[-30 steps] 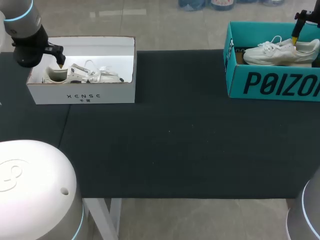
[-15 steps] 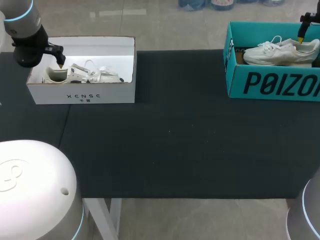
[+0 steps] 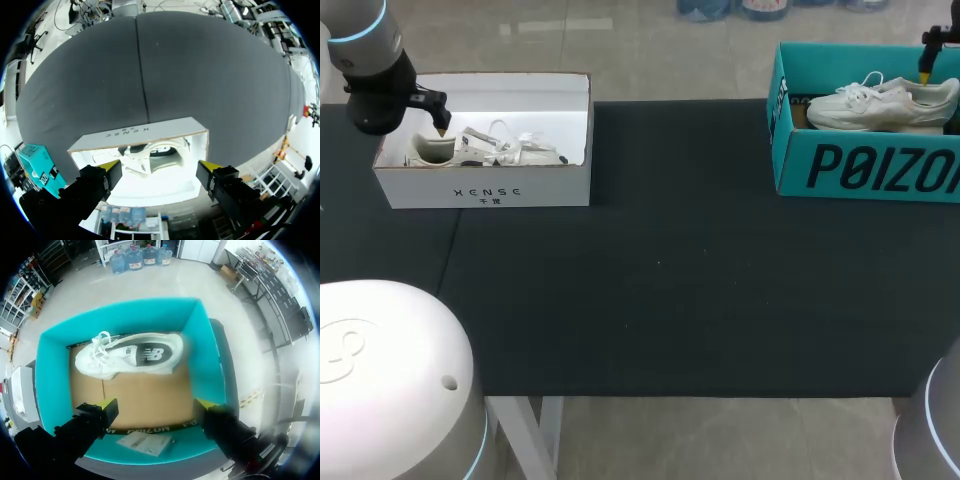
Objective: Take the shoe out of the shoebox, open the shoe tongue, remove and reinsert the insole, then place the shoe into the shoebox
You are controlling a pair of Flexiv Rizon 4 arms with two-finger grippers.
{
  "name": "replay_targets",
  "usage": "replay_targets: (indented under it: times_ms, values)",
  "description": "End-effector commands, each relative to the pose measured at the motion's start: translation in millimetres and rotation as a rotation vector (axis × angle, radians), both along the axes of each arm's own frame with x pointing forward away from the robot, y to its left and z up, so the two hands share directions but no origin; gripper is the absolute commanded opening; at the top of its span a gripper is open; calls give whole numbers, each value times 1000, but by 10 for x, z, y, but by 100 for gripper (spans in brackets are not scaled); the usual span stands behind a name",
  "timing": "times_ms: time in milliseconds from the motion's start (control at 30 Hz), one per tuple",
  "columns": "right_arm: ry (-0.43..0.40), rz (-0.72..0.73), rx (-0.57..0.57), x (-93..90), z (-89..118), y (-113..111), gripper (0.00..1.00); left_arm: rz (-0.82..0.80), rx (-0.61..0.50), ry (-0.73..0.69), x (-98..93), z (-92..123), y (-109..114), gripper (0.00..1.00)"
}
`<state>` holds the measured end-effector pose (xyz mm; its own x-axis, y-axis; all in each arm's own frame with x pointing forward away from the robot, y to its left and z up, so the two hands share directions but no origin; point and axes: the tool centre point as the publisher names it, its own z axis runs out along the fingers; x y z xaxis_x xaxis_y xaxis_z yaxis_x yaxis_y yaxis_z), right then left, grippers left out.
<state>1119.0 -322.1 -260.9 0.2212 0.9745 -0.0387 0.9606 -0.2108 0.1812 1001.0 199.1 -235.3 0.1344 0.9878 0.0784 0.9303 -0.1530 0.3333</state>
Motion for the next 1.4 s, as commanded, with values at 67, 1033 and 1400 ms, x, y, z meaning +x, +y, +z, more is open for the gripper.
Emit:
replay_targets:
  times_ms: [67,1033,1400]
  values:
    - [60,-7,19,284,-158,-153,100,-1,0,-2,-4,-5,3,100]
    - [36,31,13,816,-631,-482,100,-1,0,-2,-4,-5,3,100]
    - [44,37,3,832,-751,-518,100,-1,0,-2,-4,-5,3,100]
